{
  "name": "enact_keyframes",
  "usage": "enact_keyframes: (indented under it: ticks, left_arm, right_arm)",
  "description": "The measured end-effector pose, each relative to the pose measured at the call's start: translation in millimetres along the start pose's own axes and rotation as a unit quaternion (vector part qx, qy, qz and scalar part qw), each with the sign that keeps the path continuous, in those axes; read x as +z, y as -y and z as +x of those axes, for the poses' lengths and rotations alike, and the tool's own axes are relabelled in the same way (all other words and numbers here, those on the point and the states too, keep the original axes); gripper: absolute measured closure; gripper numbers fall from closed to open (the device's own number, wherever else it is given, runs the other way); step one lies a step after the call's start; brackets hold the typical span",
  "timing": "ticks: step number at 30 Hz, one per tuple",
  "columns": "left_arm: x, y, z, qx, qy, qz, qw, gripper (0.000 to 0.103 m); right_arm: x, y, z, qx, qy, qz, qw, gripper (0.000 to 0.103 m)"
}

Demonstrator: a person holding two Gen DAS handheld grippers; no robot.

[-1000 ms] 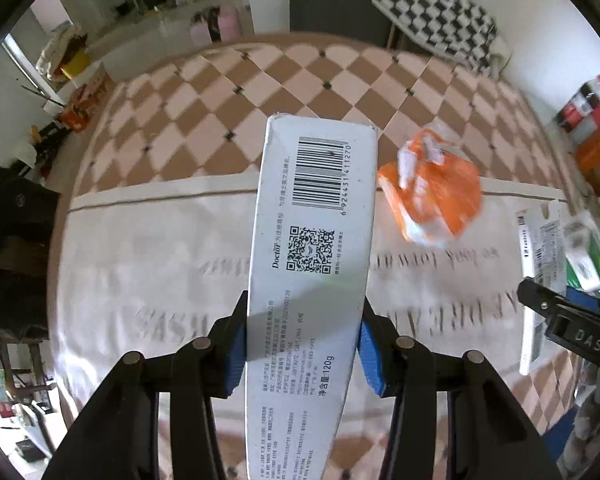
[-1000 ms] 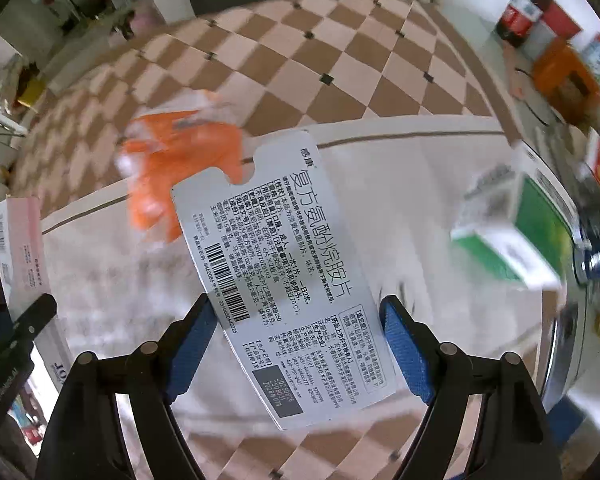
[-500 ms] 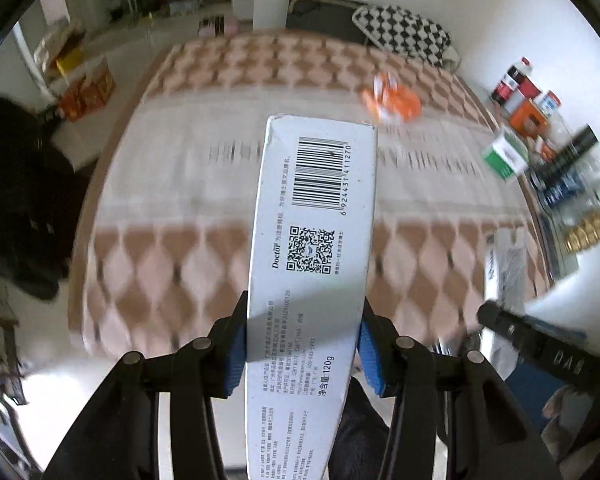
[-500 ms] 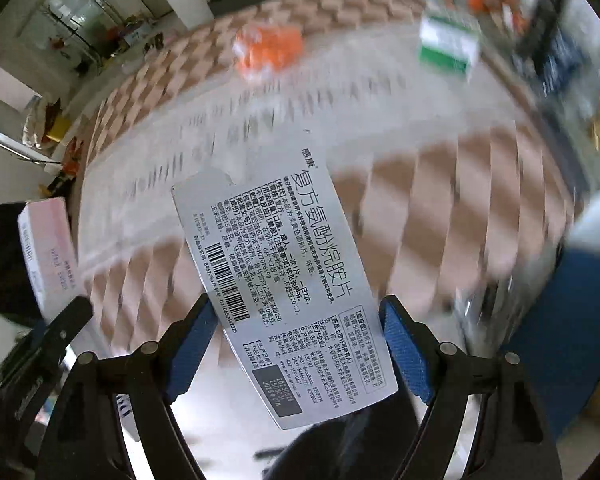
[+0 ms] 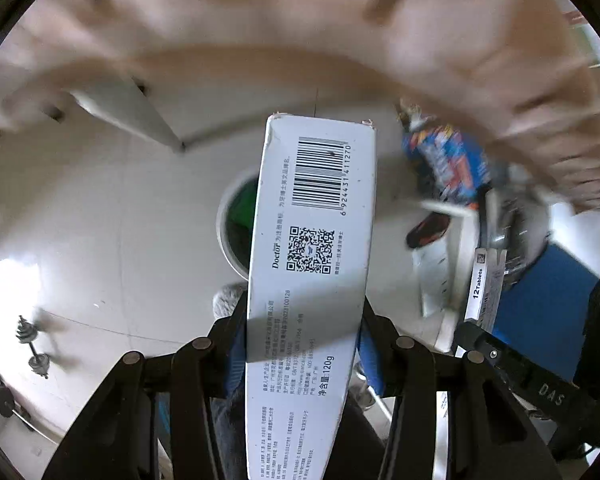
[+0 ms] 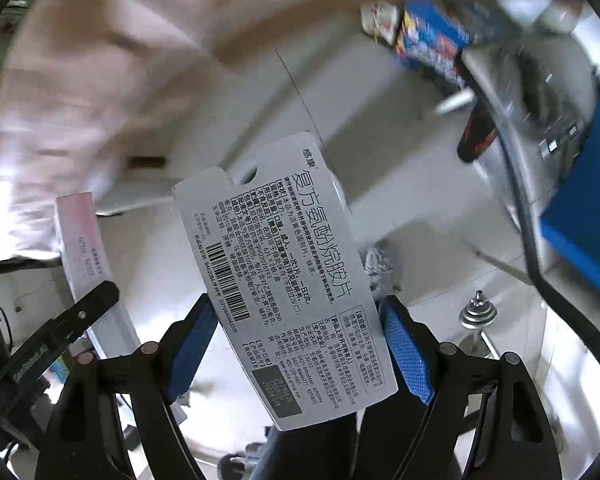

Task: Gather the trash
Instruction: 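Carry the toothpaste box and leaflet down to the bin and release both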

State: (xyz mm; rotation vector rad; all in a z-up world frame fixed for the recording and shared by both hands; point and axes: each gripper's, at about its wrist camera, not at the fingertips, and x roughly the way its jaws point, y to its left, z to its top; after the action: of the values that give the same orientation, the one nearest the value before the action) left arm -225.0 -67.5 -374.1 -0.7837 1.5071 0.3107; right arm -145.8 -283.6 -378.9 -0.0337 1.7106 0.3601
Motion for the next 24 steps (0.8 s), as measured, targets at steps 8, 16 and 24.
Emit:
enact_keyframes:
  ticks: [8, 16, 24]
  left_arm:
    - [51, -34, 187, -0.006, -0.082, 0.018, 0.9965, 0.059]
    - [64, -60, 226, -0.007, -0.076, -0.015, 0.9970, 0.027]
    - [51, -81, 179, 0.050, -0.014, -0.030, 0.9982, 0.004]
  right_arm:
    - [50, 34, 178, 0.010, -0.044, 0.038, 0.998, 0.019]
    - [74, 19, 256, 0.044, -0.057, 0.039, 0.997, 0.019]
    - [60, -3, 230, 0.023, -0.034, -0.012, 0.999, 0.000]
